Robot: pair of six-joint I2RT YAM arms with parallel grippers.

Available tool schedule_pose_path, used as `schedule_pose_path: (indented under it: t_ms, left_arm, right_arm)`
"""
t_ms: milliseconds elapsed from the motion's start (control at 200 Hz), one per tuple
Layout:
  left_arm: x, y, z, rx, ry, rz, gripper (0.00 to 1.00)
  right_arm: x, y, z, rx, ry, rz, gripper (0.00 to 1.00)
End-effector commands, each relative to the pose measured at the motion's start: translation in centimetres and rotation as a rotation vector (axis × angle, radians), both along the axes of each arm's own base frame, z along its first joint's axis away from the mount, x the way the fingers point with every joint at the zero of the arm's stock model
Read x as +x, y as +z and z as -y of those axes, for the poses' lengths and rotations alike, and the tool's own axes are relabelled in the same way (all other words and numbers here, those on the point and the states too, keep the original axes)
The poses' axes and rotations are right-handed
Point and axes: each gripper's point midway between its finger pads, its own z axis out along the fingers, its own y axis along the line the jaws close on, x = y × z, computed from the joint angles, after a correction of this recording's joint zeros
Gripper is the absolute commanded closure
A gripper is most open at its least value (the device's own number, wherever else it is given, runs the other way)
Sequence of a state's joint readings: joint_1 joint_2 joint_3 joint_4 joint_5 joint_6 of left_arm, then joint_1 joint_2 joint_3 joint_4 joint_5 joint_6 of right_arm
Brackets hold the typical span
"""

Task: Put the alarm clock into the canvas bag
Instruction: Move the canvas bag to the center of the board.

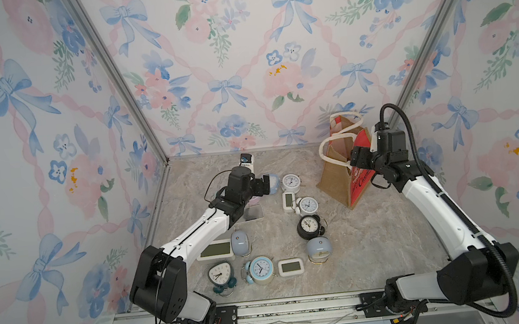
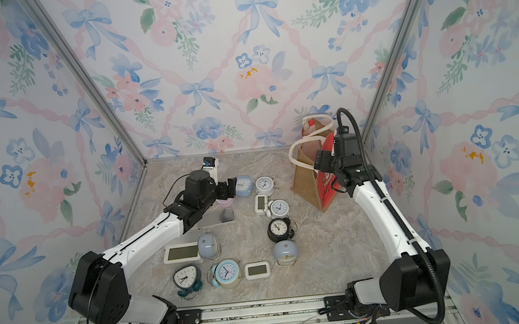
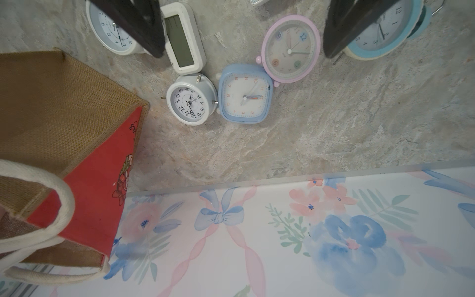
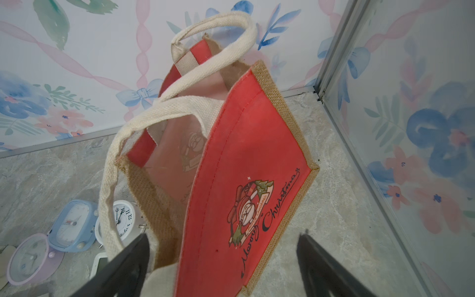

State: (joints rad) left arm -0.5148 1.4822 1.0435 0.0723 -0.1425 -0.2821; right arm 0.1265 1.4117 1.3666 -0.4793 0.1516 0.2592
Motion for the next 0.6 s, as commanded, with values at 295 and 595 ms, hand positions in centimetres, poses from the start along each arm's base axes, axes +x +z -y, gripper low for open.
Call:
schedule_pose_path:
  t_ms: [295, 595]
  left_arm:
    - [-0.2, 0.3, 5.8, -0.047, -0.119, -0.051, 0.04]
    - [-0.4, 0.2, 7.7, -0.039, -0.158, -0.067, 0.04]
  right_arm:
    - [4.8, -4.4, -0.2, -0.003, -0.068, -0.187, 0.30]
    - [3.5, -5.5, 0.6, -0.048, -0.077, -0.238, 0.69]
